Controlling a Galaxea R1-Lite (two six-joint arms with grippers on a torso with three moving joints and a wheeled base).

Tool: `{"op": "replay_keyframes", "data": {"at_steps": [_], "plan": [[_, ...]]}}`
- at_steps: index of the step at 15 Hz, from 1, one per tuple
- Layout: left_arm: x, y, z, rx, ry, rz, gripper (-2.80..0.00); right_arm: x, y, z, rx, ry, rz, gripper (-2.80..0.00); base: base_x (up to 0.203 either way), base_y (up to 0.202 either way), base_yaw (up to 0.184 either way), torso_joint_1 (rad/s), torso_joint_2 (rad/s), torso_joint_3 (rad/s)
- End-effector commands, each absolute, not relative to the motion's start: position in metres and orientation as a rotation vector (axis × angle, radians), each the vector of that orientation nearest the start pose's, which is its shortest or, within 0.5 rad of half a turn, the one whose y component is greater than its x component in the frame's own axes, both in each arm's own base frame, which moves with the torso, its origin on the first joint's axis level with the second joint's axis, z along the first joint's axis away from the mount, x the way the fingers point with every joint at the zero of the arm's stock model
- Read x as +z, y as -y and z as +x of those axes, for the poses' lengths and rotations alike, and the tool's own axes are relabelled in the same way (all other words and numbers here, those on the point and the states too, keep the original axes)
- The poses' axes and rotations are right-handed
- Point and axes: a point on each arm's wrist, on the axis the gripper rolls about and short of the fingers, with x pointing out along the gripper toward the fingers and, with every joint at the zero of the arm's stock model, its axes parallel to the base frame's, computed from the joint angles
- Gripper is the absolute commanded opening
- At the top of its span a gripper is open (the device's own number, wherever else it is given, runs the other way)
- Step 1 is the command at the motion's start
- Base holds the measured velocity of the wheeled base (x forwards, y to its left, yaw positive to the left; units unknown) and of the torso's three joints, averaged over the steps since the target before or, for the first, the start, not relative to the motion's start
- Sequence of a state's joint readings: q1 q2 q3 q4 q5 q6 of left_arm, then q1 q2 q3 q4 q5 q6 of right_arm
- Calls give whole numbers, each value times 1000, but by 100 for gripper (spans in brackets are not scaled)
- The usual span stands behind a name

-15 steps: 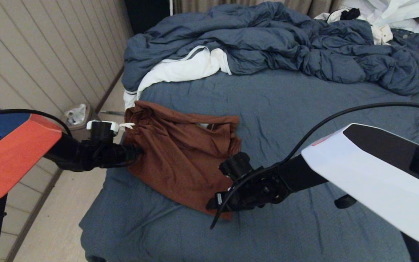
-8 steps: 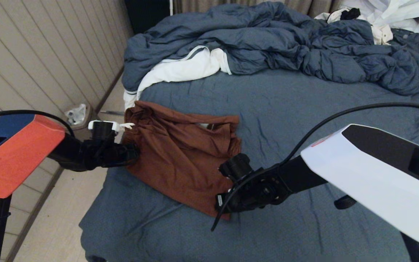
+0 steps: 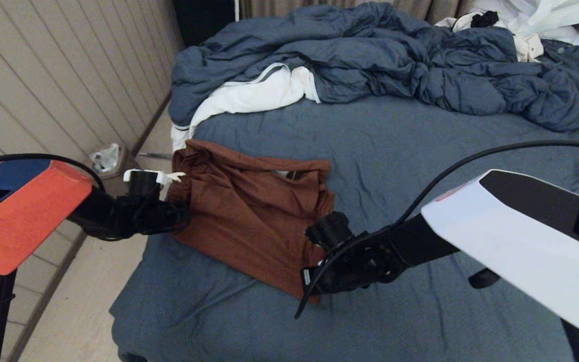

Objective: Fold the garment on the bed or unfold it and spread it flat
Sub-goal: Unford the brown shorts

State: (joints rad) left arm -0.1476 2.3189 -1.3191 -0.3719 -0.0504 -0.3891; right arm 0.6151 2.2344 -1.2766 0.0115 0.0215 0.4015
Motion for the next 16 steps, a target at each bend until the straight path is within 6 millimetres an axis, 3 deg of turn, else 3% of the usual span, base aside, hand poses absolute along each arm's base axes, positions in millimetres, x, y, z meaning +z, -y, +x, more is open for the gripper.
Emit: {"op": "replay_keyframes", "data": {"at_steps": [1,7,12,16], "plan": [[50,82,417,-95,-721,-329,-280,70,-225,320,387,-1018,79,-280,0,0,0,0,0,0],[55,104,338,-162,-855,-265,-280,80,-183,286,344,-1063,60,-280,0,0,0,0,0,0],[49,93,300,-145,-868,-227,-280,71,-144,269,273,-1126,42,-280,0,0,0,0,0,0],[39,90,277,-164,-877,-192,-280,63,-131,263,242,-1159,39,-280,0,0,0,0,0,0]]}}
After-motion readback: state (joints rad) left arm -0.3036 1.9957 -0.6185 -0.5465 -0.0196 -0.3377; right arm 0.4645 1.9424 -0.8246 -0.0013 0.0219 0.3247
